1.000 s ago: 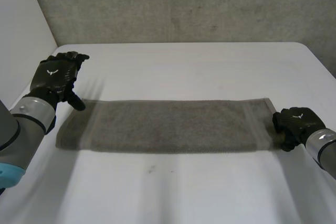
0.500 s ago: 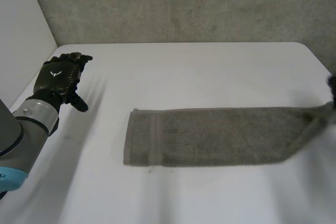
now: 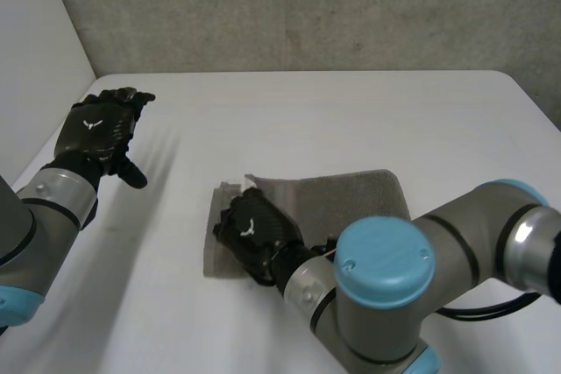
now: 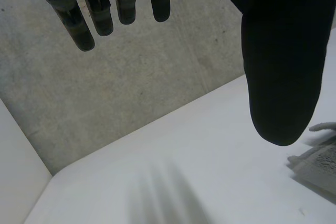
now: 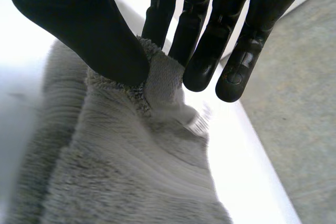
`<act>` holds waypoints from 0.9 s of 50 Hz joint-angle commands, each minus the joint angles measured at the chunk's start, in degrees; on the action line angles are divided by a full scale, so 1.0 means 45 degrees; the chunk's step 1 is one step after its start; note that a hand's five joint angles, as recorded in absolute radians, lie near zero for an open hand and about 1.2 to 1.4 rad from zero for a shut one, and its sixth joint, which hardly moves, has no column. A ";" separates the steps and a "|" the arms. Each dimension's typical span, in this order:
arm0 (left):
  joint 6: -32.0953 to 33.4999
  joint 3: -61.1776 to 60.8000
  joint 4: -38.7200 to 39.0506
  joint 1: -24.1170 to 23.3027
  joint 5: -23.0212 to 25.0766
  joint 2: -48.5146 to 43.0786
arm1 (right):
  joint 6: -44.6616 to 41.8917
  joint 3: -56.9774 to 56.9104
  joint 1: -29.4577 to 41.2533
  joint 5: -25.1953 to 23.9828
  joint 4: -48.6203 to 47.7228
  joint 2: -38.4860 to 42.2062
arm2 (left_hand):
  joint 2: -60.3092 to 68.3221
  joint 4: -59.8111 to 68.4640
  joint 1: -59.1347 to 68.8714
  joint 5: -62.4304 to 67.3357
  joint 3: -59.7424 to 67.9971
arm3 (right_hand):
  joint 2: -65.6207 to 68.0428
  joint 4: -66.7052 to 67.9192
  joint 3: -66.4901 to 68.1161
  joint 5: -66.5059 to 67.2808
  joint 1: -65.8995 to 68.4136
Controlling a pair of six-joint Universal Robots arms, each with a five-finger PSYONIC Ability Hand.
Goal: Fold the laundry
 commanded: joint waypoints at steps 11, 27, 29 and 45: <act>0.0021 -0.0064 0.0008 -0.0085 -0.0015 0.0010 | 0.0201 -0.2546 0.0598 0.1366 0.0014 0.0946 | 0.0119 0.0085 -0.0062 -0.0408 0.0100 | 0.2814 0.2580 0.2620 0.3054 0.5727; 0.0021 -0.0123 0.0008 -0.0202 -0.0015 0.0049 | 0.0299 -0.1553 0.1361 -0.0097 0.0306 0.1183 | 0.0119 0.0085 -0.0062 -0.0408 0.0100 | -0.6459 -0.6693 -0.6652 -0.6218 -0.3545; 0.0021 -0.0143 0.0008 -0.0318 0.0005 0.0049 | 0.0318 -0.1297 0.1341 0.0139 0.0404 0.0653 | 0.0119 0.0085 -0.0062 -0.0408 0.0100 | -1.0331 -1.0565 -1.0524 -1.0090 -0.7417; 0.0060 -0.0241 -0.0011 -0.2289 0.0083 -0.0087 | 0.3655 0.3208 -0.4005 0.1176 0.1888 -0.4345 | 0.0119 0.0085 -0.0062 -0.0408 0.0100 | -1.2742 -1.2976 -1.2935 -1.2501 -0.9829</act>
